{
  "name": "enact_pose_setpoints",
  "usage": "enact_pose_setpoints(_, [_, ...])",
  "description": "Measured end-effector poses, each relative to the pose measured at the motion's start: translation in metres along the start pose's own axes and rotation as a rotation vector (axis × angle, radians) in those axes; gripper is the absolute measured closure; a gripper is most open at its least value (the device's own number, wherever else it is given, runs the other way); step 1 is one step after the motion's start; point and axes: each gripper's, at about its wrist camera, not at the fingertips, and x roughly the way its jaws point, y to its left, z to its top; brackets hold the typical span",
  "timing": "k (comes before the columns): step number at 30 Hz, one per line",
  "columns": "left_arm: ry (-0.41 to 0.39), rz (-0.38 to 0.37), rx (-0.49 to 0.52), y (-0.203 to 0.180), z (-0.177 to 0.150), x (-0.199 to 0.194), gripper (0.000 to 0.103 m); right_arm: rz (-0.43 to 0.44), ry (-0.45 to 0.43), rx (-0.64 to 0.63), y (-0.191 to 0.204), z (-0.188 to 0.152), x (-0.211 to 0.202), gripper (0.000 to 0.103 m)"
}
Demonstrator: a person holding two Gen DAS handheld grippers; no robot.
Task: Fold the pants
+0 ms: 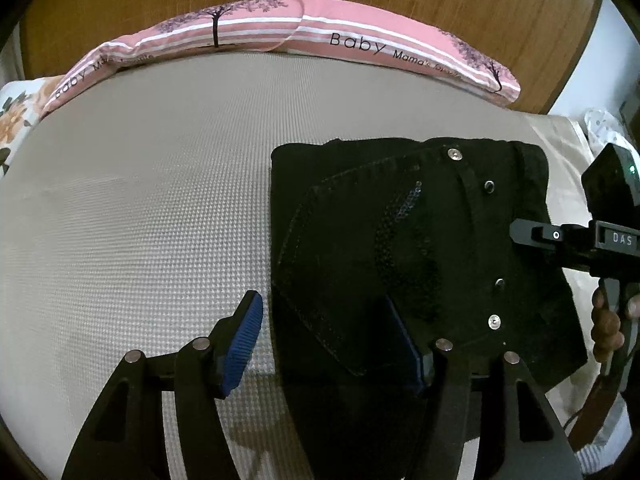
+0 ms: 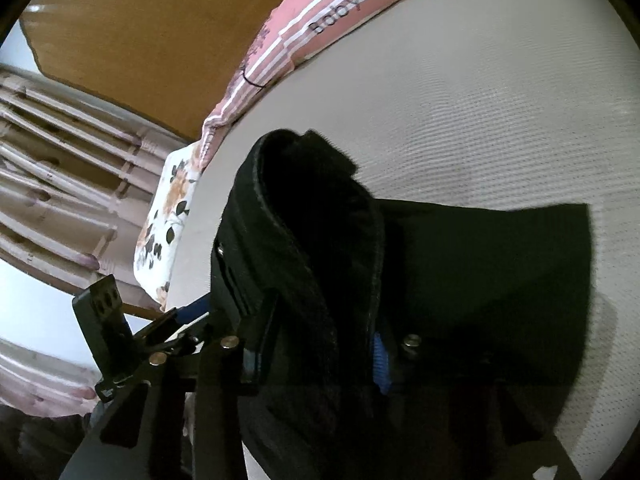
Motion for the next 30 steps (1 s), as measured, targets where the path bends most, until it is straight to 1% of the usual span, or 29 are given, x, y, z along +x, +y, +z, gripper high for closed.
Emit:
enact_pose_setpoints(4, [0.007, 0.019, -0.002, -0.001, 0.001, 0.004, 0.034, -0.008, -0.013, 0.015, 0.0, -0.001, 0.0, 0.068])
enact_pose_setpoints(11, [0.01, 0.042, 0.0, -0.004, 0.002, 0.005, 0.033, -0.069, -0.047, 0.045, 0.006, -0.007, -0.003, 0.069])
enact_pose_setpoints(13, [0.01, 0.047, 0.001, -0.005, 0.002, 0.004, 0.033, -0.106, -0.059, 0.026, 0.014, -0.008, -0.004, 0.072])
enact_pose_setpoints(17, [0.007, 0.06, 0.007, -0.007, 0.002, 0.002, 0.033, -0.13, -0.084, 0.034, 0.026, -0.011, -0.011, 0.086])
enact_pose_setpoints(18, [0.006, 0.063, 0.01, -0.007, 0.002, 0.001, 0.033, -0.133, -0.088, 0.037, 0.029, -0.011, -0.014, 0.088])
enact_pose_setpoints(21, [0.003, 0.066, 0.024, -0.01, 0.002, -0.002, 0.033, -0.16, -0.101, 0.031, 0.044, -0.011, -0.02, 0.089])
enact_pose_setpoints(23, [0.0, 0.065, 0.027, -0.012, 0.002, -0.006, 0.033, -0.171, -0.091, 0.029, 0.053, -0.011, -0.024, 0.09])
enact_pose_setpoints(27, [-0.02, 0.062, 0.037, -0.016, 0.003, -0.015, 0.033, -0.156, -0.106, 0.047, 0.068, -0.011, -0.035, 0.09])
enact_pose_setpoints(30, [-0.036, 0.06, 0.048, -0.02, 0.003, -0.022, 0.033, -0.161, -0.116, 0.03, 0.079, -0.01, -0.045, 0.09])
